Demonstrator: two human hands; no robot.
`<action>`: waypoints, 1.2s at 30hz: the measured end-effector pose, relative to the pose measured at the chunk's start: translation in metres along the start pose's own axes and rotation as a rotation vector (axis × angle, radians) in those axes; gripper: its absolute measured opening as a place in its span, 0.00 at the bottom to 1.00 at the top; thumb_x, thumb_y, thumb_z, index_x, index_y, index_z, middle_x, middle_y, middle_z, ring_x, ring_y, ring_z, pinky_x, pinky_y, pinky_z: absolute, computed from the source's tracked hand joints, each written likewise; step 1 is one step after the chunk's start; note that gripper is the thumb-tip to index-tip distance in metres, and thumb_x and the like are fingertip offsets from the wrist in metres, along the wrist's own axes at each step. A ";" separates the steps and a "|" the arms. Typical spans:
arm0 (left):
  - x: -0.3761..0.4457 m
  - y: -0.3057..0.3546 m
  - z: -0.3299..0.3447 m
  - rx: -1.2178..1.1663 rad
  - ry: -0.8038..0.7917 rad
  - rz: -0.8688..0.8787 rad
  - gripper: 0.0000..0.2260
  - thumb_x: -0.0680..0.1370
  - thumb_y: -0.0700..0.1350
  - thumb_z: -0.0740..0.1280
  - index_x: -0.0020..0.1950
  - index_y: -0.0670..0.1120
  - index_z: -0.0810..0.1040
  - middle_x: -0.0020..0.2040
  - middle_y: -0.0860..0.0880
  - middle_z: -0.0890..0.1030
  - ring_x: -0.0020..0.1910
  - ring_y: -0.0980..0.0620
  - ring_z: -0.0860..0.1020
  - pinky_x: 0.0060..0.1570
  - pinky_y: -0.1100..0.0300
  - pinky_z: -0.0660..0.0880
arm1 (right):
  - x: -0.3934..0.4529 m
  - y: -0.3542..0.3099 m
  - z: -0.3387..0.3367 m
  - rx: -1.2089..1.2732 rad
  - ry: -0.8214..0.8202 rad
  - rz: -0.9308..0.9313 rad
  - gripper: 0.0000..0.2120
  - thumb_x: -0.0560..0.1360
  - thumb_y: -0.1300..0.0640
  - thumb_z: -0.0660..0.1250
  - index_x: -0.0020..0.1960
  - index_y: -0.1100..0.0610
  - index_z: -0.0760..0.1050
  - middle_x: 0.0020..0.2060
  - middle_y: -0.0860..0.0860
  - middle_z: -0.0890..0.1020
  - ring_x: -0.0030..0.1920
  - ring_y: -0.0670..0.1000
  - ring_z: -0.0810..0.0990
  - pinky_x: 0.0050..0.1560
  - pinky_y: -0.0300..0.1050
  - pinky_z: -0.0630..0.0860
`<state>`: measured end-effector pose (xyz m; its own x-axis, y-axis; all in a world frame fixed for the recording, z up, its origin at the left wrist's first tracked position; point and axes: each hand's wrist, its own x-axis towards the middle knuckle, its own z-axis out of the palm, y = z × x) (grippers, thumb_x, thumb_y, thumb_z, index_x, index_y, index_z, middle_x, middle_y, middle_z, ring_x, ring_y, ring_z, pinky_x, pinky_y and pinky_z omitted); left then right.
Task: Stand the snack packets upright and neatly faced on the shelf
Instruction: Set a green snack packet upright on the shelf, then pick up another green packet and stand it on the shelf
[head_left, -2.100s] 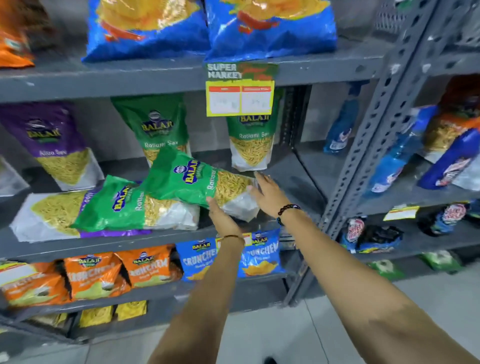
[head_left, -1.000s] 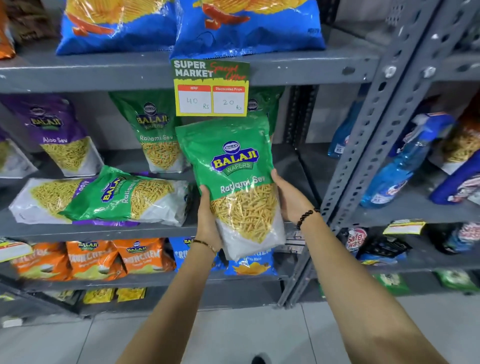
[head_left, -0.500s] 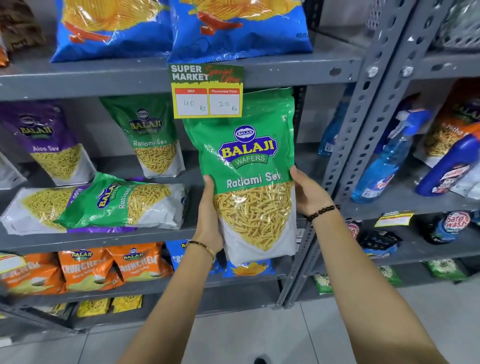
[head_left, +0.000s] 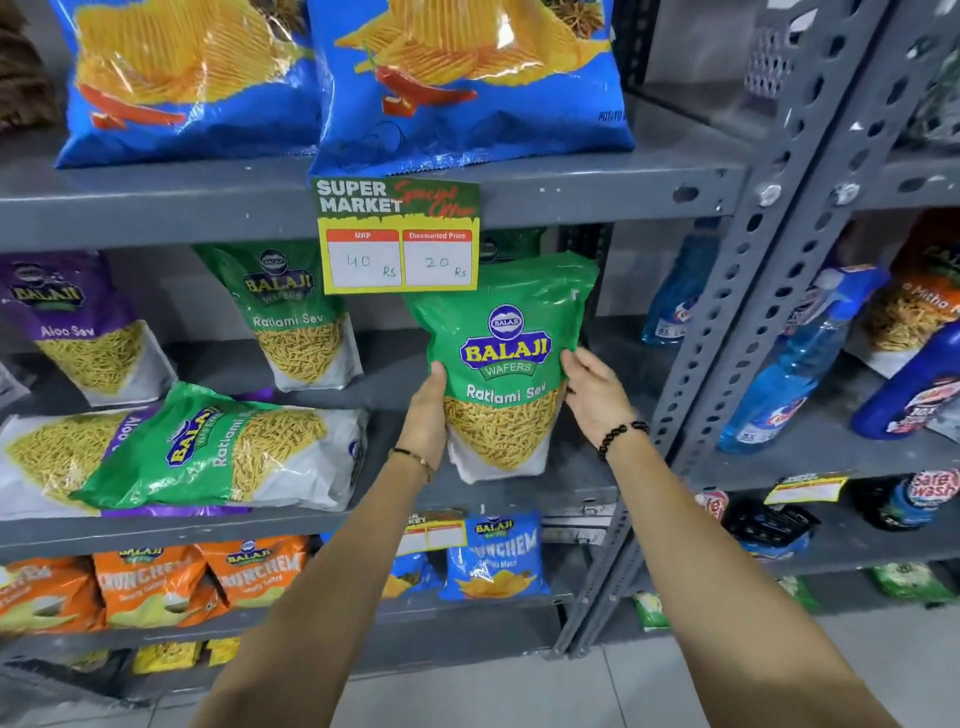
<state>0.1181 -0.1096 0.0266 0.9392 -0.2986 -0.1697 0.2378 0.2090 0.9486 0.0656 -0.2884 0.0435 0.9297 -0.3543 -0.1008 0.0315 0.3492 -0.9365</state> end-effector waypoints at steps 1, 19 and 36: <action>0.009 0.000 -0.001 0.006 -0.012 0.022 0.16 0.81 0.51 0.52 0.55 0.50 0.78 0.54 0.49 0.81 0.53 0.51 0.80 0.63 0.50 0.72 | 0.004 0.000 0.001 -0.017 0.031 -0.021 0.09 0.78 0.64 0.58 0.50 0.56 0.76 0.33 0.39 0.85 0.41 0.42 0.81 0.48 0.37 0.77; -0.024 -0.012 -0.016 -0.168 0.142 -0.099 0.21 0.81 0.49 0.57 0.70 0.40 0.65 0.71 0.41 0.69 0.71 0.45 0.67 0.68 0.53 0.64 | 0.004 0.033 0.009 0.020 0.409 0.081 0.23 0.74 0.57 0.67 0.67 0.61 0.67 0.68 0.56 0.72 0.68 0.54 0.71 0.71 0.53 0.65; -0.129 -0.007 -0.162 -0.530 0.419 -0.264 0.35 0.77 0.62 0.56 0.76 0.43 0.52 0.77 0.41 0.57 0.75 0.44 0.59 0.72 0.51 0.60 | -0.090 0.080 0.168 -0.724 -0.054 0.122 0.25 0.74 0.51 0.66 0.66 0.63 0.70 0.65 0.60 0.75 0.66 0.57 0.73 0.69 0.52 0.68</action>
<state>0.0356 0.0780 -0.0018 0.8247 -0.0416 -0.5640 0.4579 0.6346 0.6227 0.0461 -0.0832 0.0344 0.9284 -0.3003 -0.2189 -0.3059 -0.2832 -0.9090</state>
